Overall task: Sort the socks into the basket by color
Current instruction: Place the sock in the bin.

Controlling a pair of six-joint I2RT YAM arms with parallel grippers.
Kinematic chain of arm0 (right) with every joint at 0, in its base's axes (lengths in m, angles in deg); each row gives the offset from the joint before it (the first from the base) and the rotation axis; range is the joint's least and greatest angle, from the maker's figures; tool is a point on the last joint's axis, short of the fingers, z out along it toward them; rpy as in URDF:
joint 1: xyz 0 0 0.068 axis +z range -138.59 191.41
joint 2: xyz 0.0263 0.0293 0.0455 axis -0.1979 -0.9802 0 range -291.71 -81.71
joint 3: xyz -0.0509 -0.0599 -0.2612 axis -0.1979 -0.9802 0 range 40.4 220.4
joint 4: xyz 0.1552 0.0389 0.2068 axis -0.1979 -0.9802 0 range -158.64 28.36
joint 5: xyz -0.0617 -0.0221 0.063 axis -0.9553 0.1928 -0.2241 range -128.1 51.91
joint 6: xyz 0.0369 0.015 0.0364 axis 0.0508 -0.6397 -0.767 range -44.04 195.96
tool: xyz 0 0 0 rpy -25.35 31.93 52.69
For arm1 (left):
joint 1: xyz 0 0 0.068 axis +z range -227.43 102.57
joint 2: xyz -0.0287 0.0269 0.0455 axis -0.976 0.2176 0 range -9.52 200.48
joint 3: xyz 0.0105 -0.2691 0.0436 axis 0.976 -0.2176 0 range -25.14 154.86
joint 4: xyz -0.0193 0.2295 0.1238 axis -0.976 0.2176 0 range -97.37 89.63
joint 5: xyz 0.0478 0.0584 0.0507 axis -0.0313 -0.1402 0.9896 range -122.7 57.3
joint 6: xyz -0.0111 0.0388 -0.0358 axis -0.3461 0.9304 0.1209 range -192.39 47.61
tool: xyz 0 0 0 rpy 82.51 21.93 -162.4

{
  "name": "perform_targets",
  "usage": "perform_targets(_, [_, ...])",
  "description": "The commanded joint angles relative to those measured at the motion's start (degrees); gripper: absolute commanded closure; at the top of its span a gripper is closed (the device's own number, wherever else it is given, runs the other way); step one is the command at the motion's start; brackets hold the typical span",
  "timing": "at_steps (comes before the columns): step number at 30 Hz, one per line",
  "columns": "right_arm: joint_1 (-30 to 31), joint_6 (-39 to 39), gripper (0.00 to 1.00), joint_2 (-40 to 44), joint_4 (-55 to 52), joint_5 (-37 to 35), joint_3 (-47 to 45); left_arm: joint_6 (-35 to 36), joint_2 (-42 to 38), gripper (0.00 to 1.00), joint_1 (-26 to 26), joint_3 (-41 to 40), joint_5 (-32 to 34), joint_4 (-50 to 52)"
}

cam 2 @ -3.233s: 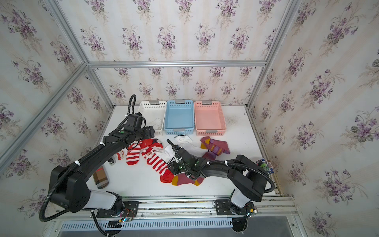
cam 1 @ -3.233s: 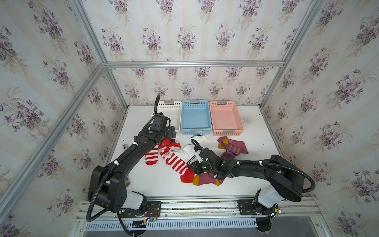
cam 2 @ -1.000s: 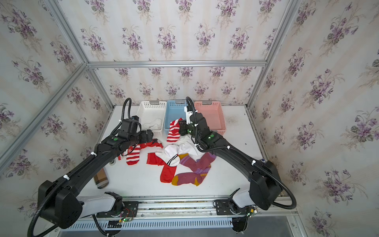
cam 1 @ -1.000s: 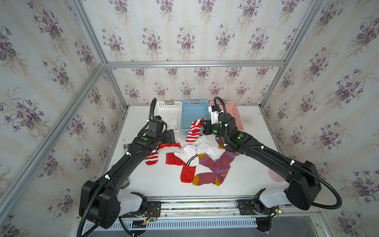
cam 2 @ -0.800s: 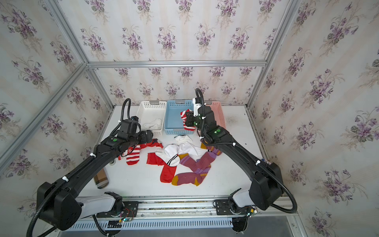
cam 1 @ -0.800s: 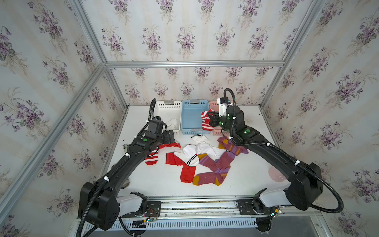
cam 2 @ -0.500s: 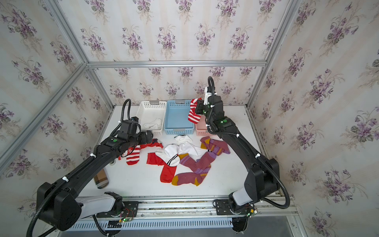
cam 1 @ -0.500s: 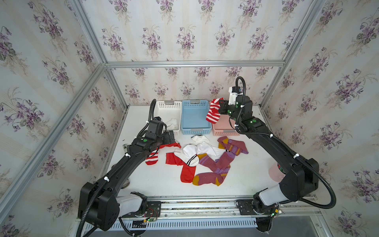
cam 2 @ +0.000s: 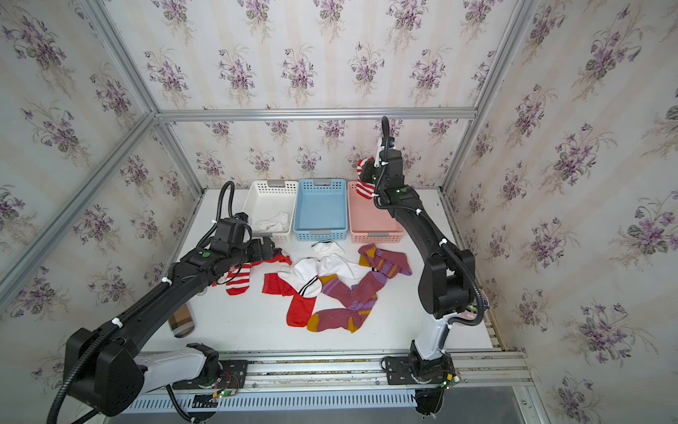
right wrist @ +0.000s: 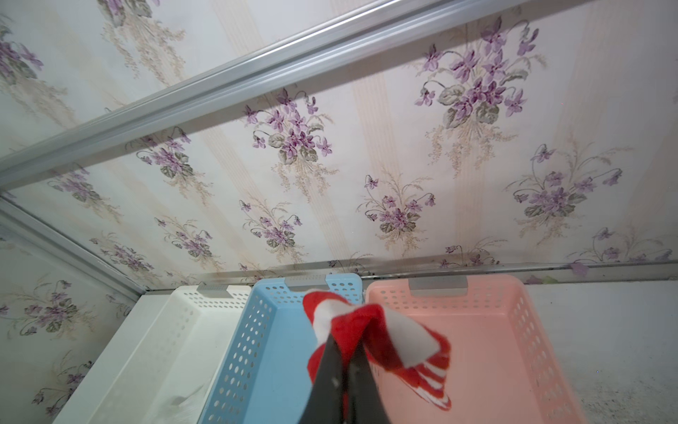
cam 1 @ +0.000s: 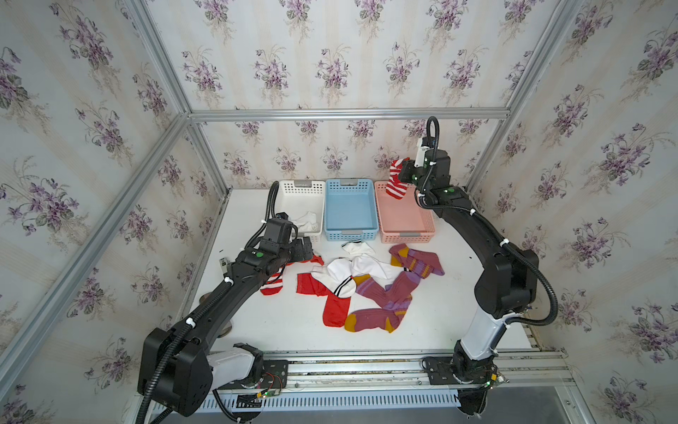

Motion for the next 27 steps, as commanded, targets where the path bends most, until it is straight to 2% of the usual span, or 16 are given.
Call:
perform_targets(1, [-0.61,0.57,0.97,-2.78,-0.31,0.67,2.18,-0.39,-0.50,0.02,0.00,-0.16,-0.21,-0.88])
perform_targets(7, [-0.72,0.04,0.94,-6.18,-1.22,0.05,2.77,-0.07,-1.27,0.02,0.04,-0.42,-0.03,-0.54])
perform_targets(12, [-0.65,-0.42,0.76,-6.33,-1.53,0.57,1.84,0.15,-1.21,0.02,0.05,-0.27,0.29,-0.12])
perform_targets(16, [-0.63,-0.77,0.68,-4.97,-1.41,1.27,0.47,0.01,-1.34,0.02,-0.01,-0.84,0.83,-0.22])
perform_targets(27, [0.21,-2.18,0.65,4.17,1.54,3.95,-11.30,-2.58,-1.72,0.02,0.00,-3.78,3.72,-0.24])
